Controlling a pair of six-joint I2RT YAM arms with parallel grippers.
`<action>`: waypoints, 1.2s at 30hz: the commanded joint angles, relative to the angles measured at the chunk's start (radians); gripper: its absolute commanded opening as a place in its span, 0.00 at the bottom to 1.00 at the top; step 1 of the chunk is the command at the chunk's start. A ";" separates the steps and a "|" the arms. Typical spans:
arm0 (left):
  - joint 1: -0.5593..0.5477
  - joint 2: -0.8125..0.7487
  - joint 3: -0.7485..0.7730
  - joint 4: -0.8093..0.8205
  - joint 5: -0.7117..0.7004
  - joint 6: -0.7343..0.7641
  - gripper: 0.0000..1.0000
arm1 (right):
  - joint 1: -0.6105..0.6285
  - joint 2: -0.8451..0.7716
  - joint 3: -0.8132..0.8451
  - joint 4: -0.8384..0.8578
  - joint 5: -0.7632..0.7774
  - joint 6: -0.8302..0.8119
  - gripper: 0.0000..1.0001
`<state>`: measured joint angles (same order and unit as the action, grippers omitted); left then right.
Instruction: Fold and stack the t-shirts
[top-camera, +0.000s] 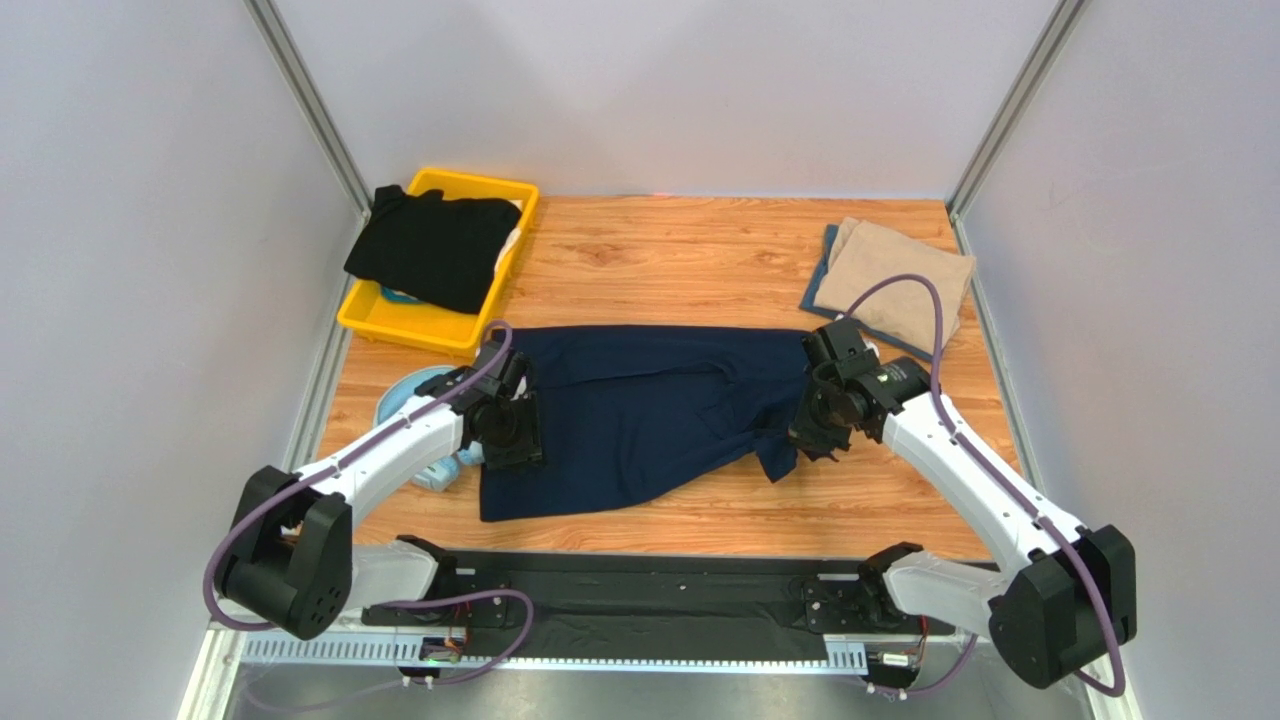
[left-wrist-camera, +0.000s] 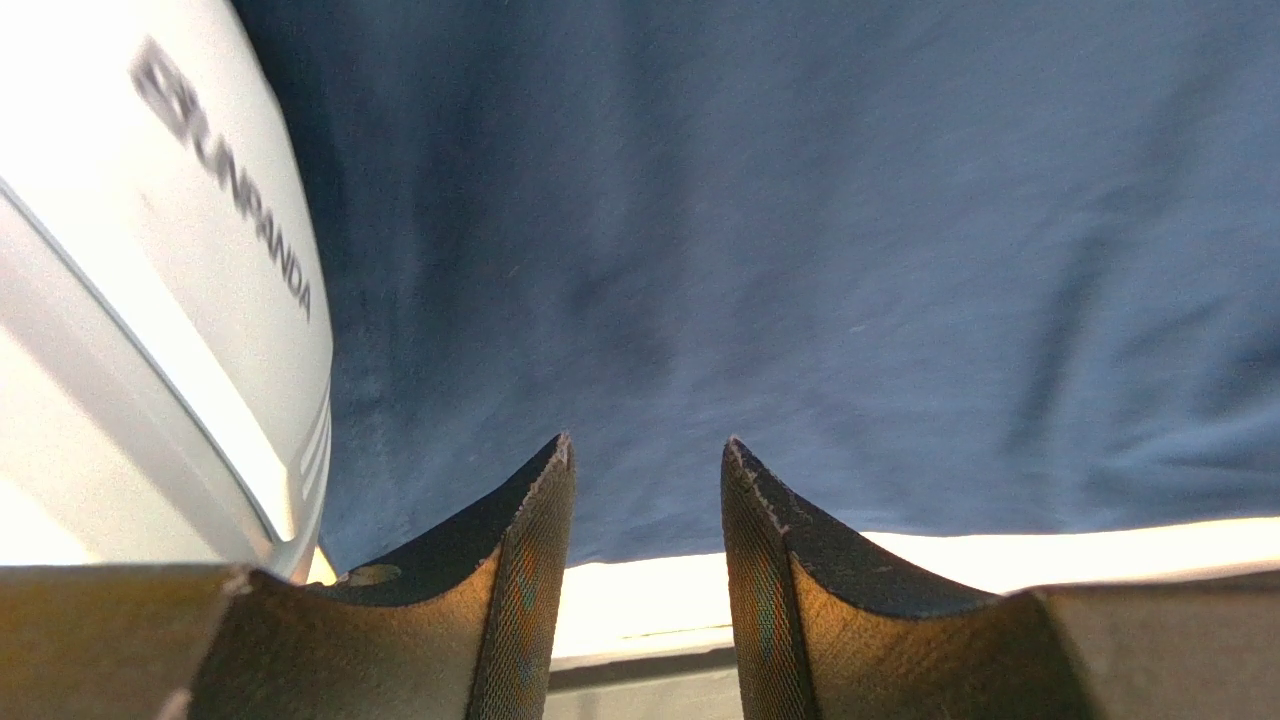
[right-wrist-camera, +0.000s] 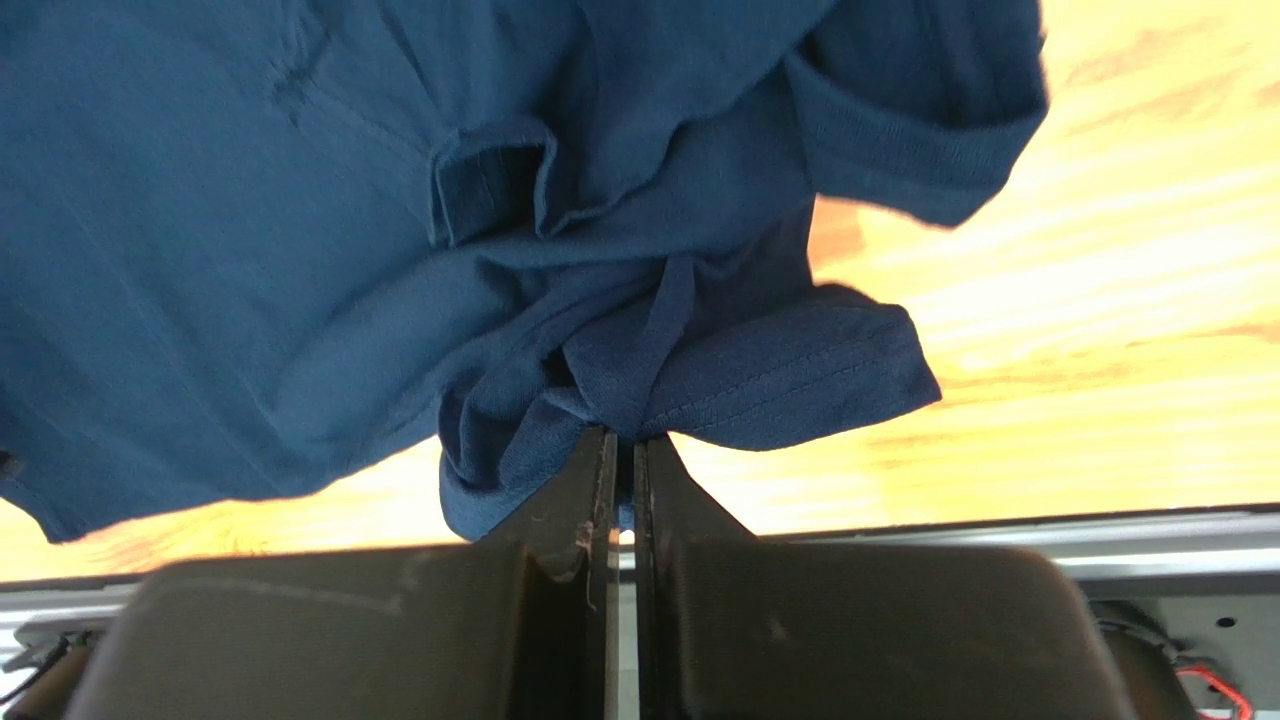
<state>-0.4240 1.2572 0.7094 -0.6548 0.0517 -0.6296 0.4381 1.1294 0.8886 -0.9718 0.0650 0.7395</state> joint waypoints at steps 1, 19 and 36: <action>-0.002 -0.030 -0.047 0.003 0.020 -0.038 0.48 | -0.029 0.027 0.073 0.004 0.019 -0.061 0.00; -0.004 -0.105 -0.096 -0.048 -0.012 -0.058 0.50 | -0.073 0.050 0.108 0.027 -0.002 -0.071 0.00; -0.048 0.031 -0.140 0.037 -0.015 -0.053 0.51 | -0.081 -0.013 0.069 0.085 -0.028 -0.038 0.00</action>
<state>-0.4587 1.2610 0.6048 -0.6502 0.0502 -0.6827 0.3618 1.1110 0.9508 -0.9226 0.0494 0.6861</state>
